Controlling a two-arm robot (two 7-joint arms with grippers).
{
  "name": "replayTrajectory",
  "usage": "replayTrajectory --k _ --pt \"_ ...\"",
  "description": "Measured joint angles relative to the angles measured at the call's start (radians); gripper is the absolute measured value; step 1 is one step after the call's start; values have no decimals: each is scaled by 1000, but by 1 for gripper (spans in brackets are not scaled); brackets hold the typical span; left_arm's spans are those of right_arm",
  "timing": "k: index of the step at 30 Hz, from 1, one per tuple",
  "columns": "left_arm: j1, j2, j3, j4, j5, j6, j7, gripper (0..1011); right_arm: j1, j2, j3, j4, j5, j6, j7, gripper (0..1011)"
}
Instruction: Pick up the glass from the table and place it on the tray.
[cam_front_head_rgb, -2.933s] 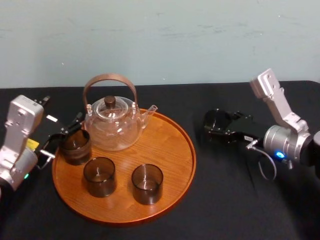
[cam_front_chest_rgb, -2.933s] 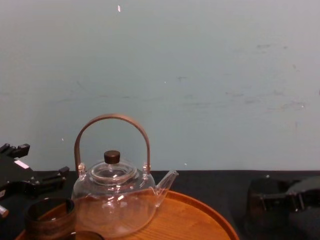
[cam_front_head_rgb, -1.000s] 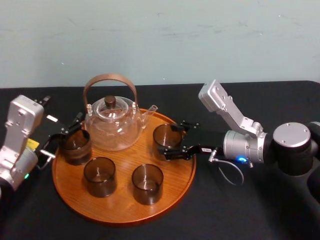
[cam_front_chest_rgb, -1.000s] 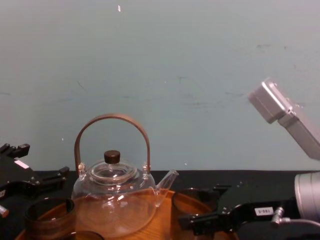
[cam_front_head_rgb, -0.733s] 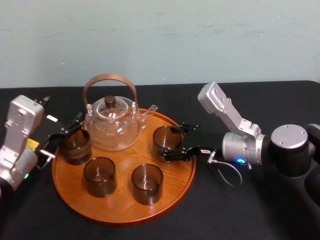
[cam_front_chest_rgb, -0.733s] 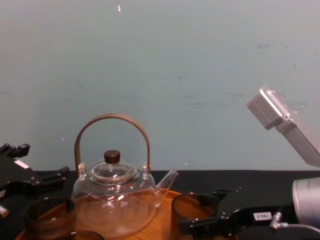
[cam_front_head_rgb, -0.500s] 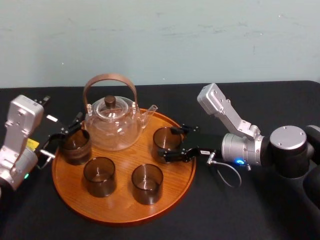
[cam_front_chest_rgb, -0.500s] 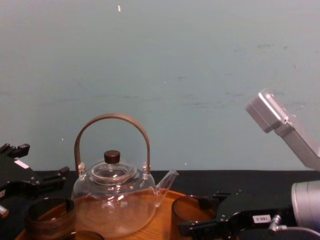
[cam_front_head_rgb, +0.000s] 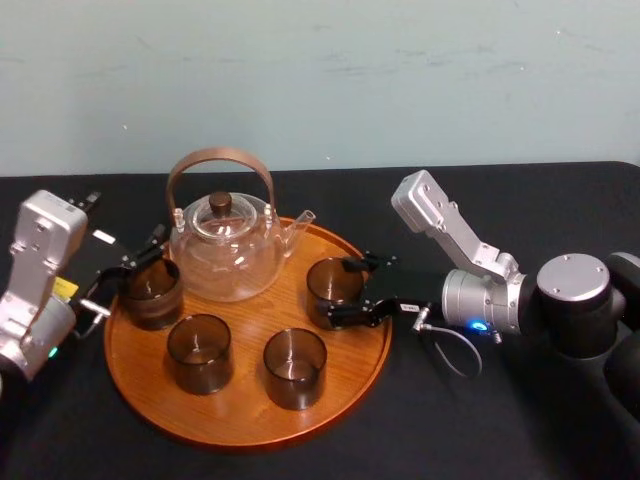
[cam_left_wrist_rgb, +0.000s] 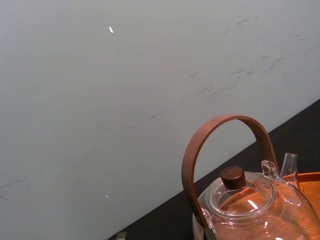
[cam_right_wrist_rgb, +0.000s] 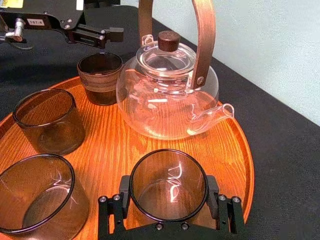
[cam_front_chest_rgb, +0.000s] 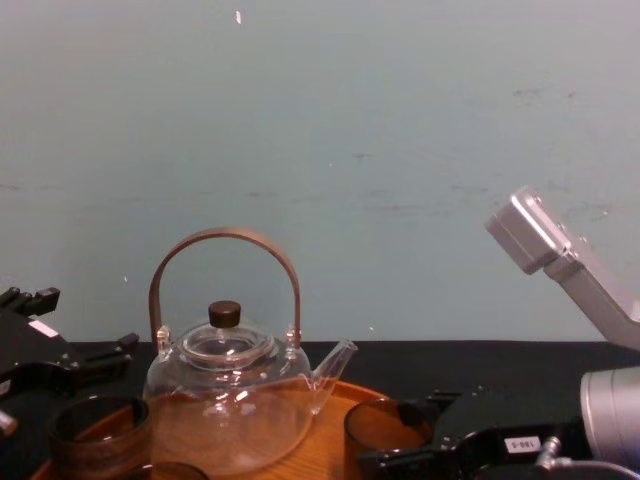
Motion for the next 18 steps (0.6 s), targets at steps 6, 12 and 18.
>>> replayTrajectory --k 6,12,18 --pt "0 0 0 0 0 0 0 1001 0 0 0 0 0 1 0 902" --pt "0 0 0 0 0 0 0 1001 0 1 0 0 -1 3 0 918" --pt "0 0 0 0 0 0 0 1001 -1 1 0 0 -1 3 0 1002"
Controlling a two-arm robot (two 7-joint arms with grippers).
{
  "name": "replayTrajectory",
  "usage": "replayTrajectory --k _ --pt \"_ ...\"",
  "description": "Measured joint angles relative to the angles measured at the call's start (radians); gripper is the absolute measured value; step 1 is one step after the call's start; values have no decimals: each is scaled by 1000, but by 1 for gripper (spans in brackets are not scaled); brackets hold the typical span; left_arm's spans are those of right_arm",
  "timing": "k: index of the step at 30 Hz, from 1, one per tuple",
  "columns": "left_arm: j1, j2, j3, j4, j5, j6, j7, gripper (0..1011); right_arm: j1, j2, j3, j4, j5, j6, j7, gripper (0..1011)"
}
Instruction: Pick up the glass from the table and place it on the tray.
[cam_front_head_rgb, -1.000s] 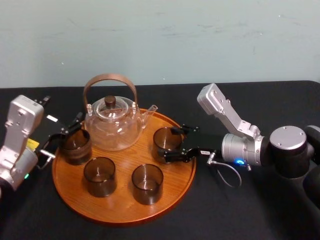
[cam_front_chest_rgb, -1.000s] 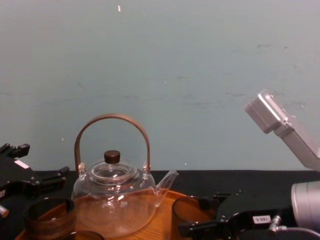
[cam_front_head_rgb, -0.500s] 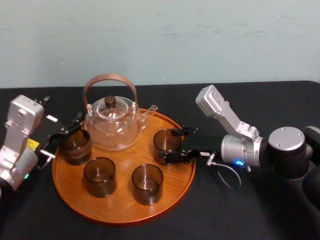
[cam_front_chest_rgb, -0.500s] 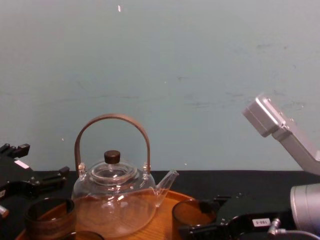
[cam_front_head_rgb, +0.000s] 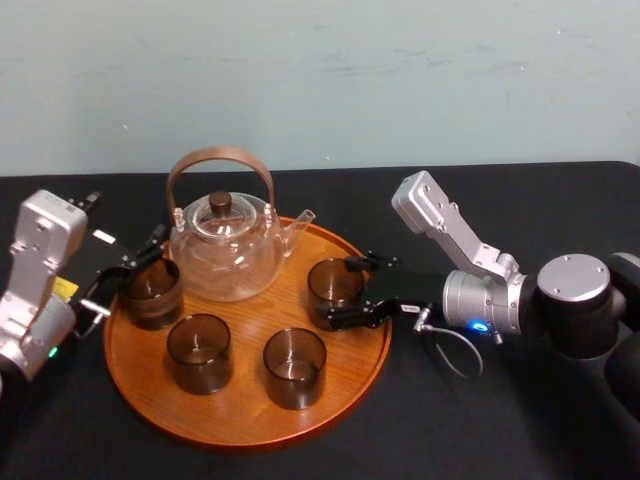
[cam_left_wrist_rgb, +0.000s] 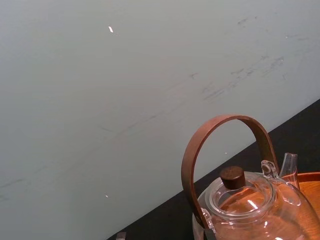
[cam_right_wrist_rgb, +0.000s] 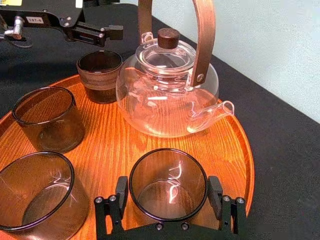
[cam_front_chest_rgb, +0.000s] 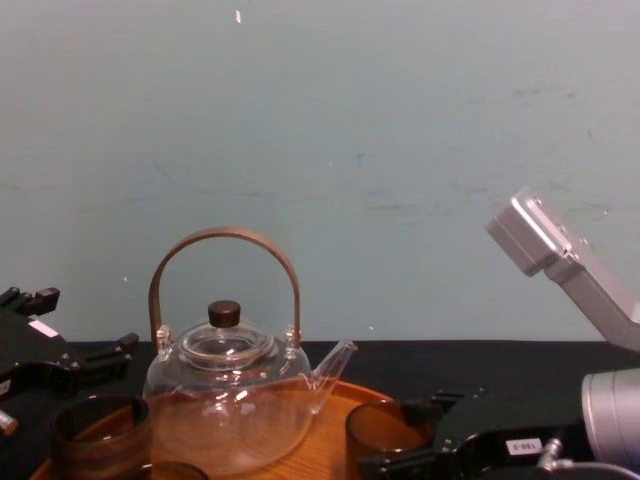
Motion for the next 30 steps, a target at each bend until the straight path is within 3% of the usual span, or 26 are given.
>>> replayTrajectory --k 17,30 --pt "0 0 0 0 0 0 0 1002 -1 1 2 -2 3 -1 1 1003" --pt "0 0 0 0 0 0 0 1001 -88 88 56 -145 56 18 -11 1002"
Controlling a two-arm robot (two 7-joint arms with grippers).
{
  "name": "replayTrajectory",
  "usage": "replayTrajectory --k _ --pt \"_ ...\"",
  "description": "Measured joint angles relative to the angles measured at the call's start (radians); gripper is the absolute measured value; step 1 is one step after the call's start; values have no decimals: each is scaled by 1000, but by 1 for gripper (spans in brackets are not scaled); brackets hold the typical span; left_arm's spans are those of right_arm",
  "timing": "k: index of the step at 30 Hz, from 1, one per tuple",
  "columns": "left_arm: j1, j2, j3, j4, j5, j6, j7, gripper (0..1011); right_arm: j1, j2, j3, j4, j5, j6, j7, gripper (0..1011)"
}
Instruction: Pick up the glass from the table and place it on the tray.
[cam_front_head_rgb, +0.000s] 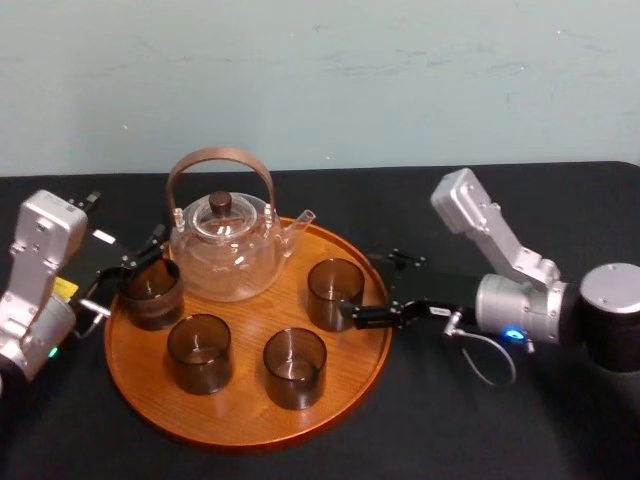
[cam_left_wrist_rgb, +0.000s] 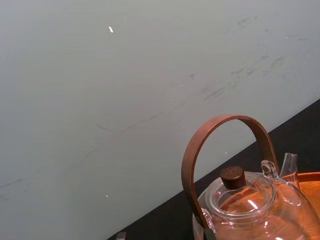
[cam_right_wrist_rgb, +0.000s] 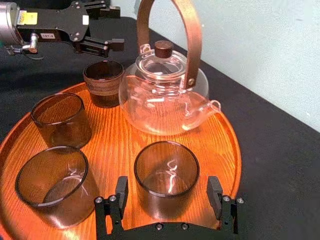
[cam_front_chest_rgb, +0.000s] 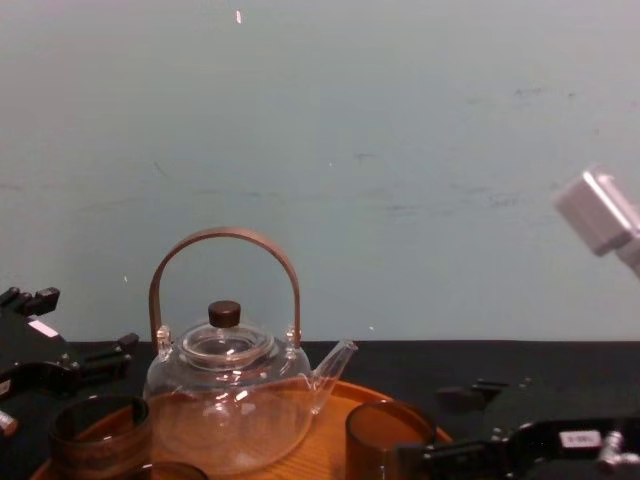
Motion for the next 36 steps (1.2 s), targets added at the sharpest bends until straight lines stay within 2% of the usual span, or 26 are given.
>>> replayTrajectory --k 6,14,22,27,36 --pt "0 0 0 0 0 0 0 1001 -50 49 27 -70 22 8 -17 1002" --pt "0 0 0 0 0 0 0 1001 -134 137 79 -179 61 0 -31 1002" --pt "0 0 0 0 0 0 0 1001 -178 179 116 -223 82 -24 -46 1002" --pt "0 0 0 0 0 0 0 1002 -200 177 151 -233 87 -47 -92 1002" --pt "0 0 0 0 0 0 0 1001 -254 122 226 -233 62 -137 -222 1002"
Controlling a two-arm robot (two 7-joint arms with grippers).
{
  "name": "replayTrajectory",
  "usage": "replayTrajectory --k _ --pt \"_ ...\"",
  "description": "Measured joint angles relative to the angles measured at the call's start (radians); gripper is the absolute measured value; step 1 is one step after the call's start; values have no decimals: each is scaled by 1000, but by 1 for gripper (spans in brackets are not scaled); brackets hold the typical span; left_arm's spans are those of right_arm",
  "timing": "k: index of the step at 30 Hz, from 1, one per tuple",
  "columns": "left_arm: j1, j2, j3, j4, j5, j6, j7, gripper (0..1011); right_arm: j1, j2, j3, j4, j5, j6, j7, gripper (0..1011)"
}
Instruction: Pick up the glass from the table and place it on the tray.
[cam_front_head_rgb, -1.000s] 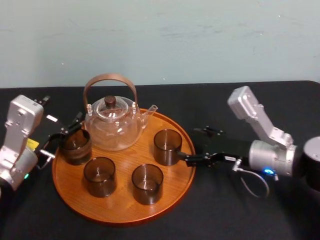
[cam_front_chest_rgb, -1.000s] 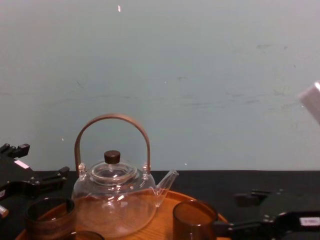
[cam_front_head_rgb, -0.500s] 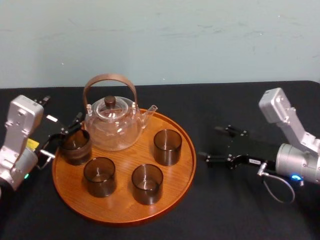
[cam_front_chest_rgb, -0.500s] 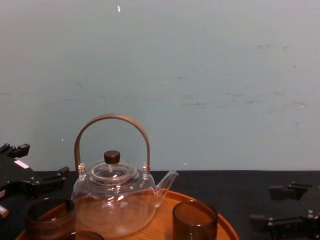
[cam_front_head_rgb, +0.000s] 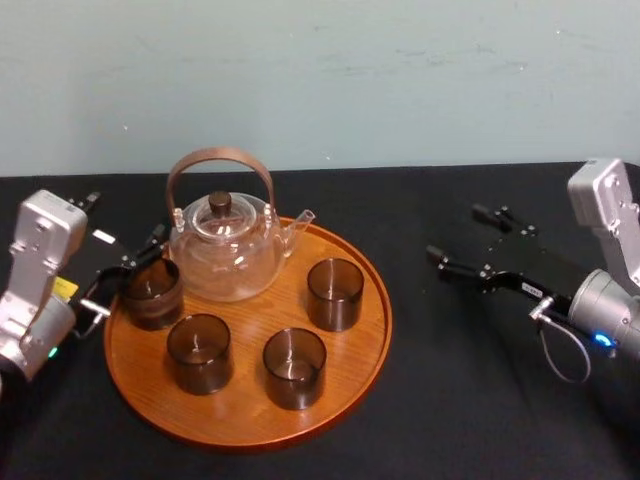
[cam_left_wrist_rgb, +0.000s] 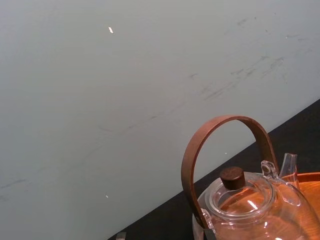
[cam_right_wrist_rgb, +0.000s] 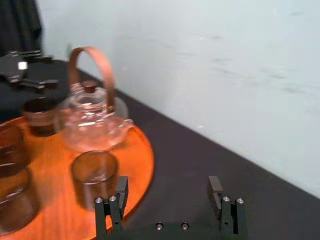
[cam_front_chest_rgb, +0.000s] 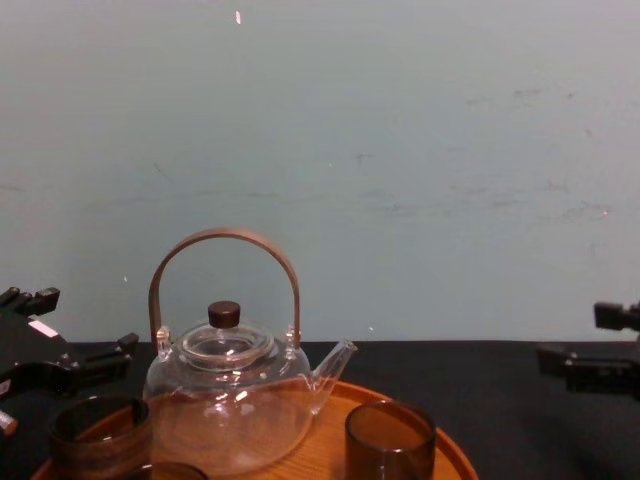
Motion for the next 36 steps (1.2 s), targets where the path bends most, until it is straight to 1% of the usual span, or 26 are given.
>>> replayTrajectory --k 2,7,10,16,26,36 --pt "0 0 0 0 0 0 0 1001 -13 -17 16 8 -13 -27 -31 1002" --pt "0 0 0 0 0 0 0 1001 -33 -44 36 30 -38 -76 -72 1002" --pt "0 0 0 0 0 0 0 1001 -41 -57 45 49 -51 -96 -87 1002" --pt "0 0 0 0 0 0 0 1001 -47 -78 52 91 -74 -119 -93 1002" --pt "0 0 0 0 0 0 0 1001 -49 -107 65 117 -89 -121 -90 1002" --pt "0 0 0 0 0 0 0 1001 -49 -104 64 116 -89 -119 -88 1002"
